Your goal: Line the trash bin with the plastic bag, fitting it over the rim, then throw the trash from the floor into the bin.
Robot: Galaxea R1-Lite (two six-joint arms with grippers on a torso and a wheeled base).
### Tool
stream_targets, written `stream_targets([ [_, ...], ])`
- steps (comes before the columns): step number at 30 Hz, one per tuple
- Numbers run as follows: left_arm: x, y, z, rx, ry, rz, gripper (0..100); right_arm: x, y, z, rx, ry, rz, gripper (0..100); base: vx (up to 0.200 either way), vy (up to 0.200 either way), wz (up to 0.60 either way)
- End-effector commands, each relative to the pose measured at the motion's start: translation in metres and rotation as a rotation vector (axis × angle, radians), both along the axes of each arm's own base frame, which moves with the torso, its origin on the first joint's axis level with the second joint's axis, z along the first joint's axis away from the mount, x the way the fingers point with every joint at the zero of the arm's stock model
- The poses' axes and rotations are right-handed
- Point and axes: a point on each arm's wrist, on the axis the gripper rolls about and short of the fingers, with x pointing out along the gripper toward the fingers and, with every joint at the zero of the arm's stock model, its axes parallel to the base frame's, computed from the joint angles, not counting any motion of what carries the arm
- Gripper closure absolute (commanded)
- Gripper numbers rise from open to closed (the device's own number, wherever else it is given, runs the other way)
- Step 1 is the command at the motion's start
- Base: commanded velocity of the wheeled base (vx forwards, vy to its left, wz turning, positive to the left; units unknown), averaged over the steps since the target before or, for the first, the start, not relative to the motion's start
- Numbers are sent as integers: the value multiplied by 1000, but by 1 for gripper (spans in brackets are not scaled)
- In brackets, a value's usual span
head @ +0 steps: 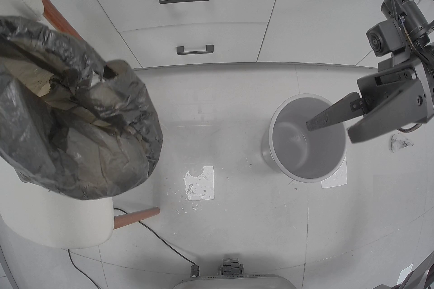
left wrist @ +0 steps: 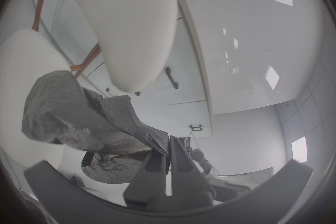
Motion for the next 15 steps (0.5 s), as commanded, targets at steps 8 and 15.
stream_targets([
  [8,-3,0,31,-80,-84,-31,100,9,40,-19,-23,40,106,0,0,0,0],
  [15,-13,-2,42,-101,-105,-58,100,17,50,-22,-25,42,118,0,0,0,0],
])
